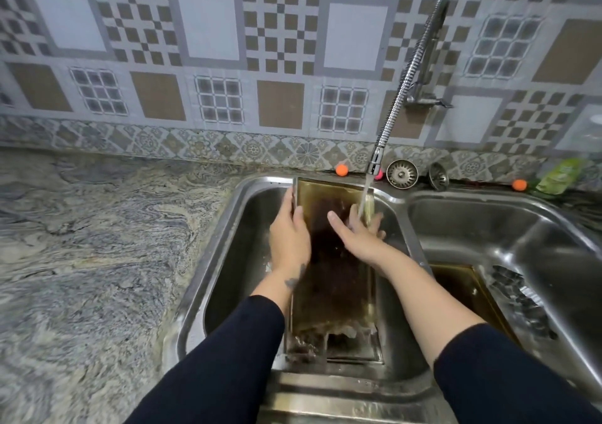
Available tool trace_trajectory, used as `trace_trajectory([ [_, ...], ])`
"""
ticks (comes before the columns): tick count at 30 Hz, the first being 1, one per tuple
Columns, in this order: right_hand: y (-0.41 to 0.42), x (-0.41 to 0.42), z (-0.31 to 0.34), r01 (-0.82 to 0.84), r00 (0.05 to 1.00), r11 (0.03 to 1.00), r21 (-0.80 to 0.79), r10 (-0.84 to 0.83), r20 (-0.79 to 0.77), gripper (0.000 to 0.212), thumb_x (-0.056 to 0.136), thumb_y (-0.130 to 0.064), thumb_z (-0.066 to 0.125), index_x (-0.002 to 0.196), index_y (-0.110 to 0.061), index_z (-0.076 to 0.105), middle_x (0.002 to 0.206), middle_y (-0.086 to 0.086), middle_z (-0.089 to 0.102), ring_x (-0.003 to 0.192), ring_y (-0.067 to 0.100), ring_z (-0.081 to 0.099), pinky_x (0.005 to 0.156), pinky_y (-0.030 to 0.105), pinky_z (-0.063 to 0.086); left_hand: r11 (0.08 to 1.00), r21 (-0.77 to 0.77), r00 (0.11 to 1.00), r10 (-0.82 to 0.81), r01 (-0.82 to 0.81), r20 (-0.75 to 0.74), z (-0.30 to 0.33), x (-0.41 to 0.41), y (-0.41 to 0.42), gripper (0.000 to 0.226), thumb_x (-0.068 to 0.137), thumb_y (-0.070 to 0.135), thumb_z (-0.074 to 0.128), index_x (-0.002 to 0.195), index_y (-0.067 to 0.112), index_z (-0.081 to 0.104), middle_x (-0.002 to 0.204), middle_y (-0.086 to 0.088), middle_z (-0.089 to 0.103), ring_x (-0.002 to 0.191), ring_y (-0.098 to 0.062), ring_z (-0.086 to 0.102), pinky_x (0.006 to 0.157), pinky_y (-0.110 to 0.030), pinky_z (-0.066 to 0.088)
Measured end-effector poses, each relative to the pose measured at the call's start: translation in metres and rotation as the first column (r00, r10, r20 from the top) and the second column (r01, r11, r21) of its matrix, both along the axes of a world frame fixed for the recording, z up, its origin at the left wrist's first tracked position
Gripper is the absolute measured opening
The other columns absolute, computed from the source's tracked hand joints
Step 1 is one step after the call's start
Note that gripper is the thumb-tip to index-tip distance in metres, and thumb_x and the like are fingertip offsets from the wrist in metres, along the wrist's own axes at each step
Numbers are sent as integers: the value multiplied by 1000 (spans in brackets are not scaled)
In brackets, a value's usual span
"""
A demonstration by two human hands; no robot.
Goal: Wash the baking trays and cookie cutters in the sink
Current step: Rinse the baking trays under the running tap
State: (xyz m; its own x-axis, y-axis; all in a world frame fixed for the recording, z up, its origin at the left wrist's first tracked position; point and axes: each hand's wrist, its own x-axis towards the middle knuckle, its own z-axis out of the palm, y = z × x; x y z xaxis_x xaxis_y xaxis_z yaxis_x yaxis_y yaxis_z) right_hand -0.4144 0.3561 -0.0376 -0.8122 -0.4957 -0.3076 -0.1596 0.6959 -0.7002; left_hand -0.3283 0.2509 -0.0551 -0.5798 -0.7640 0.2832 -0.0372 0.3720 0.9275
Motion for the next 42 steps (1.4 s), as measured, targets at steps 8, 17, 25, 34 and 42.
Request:
trace_trajectory([
  [8,-6,0,20,223,965,761,-609,-84,249,70,94,-52,45,147,-47,0,138,2,41,116,19,51,79,35,53,905,-387,979,-118,174,165,-3,0,52,58,97,25,47,148,43,26,130,9,61,107,-14,63,81,-30,52],
  [17,22,-2,25,227,974,632,-741,-147,173,40,104,-28,33,139,-44,37,147,-1,41,124,11,47,98,30,42,828,-441,913,-190,347,362,1,-17,74,53,99,42,5,151,41,0,159,21,-11,145,-3,-16,117,-47,-9],
  [25,38,-15,34,143,987,599,-788,-145,69,38,103,-28,35,129,-56,40,145,-21,29,138,6,24,115,42,24,962,-178,897,-113,206,427,14,-50,16,53,102,45,12,153,38,-3,161,10,-12,148,-17,-11,117,-57,-3],
  [34,57,-55,47,395,911,421,-816,-294,289,46,100,-29,39,96,-73,48,153,-1,31,138,27,34,101,72,28,953,-77,796,-198,292,573,-26,-31,6,57,101,50,10,154,30,-1,162,5,-9,149,-20,-3,120,-48,2],
  [42,53,-74,50,559,801,258,-788,-415,432,43,100,-32,40,136,-53,28,152,2,32,134,29,40,102,62,37,792,-270,752,-325,548,573,-19,-19,31,63,97,59,18,153,34,1,161,9,-5,148,-13,-8,121,-48,5],
])
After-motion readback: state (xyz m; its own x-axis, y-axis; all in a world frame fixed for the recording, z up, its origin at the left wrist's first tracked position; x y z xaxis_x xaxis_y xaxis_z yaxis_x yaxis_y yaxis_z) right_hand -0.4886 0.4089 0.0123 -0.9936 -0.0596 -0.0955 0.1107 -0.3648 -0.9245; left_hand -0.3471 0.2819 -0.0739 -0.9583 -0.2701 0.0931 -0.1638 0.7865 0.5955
